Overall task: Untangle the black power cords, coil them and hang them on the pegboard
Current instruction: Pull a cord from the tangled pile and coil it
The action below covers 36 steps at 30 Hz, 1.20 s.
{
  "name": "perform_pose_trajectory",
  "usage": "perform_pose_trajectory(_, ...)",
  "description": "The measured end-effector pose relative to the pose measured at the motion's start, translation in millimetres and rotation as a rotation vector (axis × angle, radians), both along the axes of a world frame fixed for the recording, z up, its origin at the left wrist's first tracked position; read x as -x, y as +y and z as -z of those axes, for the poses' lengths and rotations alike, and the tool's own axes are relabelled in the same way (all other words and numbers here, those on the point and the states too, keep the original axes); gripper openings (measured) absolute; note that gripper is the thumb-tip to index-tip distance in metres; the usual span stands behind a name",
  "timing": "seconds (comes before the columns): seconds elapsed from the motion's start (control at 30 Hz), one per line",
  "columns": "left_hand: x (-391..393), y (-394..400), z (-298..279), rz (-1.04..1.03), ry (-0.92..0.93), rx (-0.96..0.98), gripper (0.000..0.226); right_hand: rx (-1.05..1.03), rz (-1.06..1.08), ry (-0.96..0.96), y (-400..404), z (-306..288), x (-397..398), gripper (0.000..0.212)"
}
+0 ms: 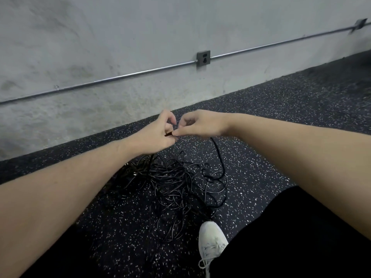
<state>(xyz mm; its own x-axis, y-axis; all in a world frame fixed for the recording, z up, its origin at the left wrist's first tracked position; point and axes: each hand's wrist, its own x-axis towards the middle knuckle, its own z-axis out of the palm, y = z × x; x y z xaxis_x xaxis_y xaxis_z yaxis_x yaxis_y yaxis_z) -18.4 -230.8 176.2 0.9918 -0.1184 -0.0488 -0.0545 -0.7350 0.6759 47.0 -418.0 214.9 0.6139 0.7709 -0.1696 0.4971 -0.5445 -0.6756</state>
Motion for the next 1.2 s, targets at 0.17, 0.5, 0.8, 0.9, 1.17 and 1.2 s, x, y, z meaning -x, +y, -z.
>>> perform_pose_trajectory(0.17, 8, 2, 18, 0.02, 0.077, -0.031, 0.023, -0.101, 0.032, -0.022, -7, -10, 1, 0.02)
perform_pose_trajectory(0.5, 16, 38, 49, -0.112, 0.084, -0.054, 0.037, -0.21, 0.126, 0.023, -30, -13, -8, 0.021)
perform_pose_trajectory(0.8, 16, 23, 38, -0.013, -0.019, -0.15, 0.023, 0.249, 0.035, -0.022, -30, 12, -16, 0.026)
perform_pose_trajectory(0.9, 15, 7, 23, 0.019, -0.099, -0.116, 0.019, 0.218, -0.026, 0.037, -17, 13, -9, 0.016)
perform_pose_trajectory(1.17, 20, 3, 23, 0.016, -0.04, -0.013, 0.018, -0.076, 0.018, -0.06, -9, -15, 4, 0.027)
perform_pose_trajectory(1.2, 21, 5, 29, 0.019, 0.008, -0.057, 0.021, -0.104, 0.015, -0.059, -9, -17, 7, 0.027)
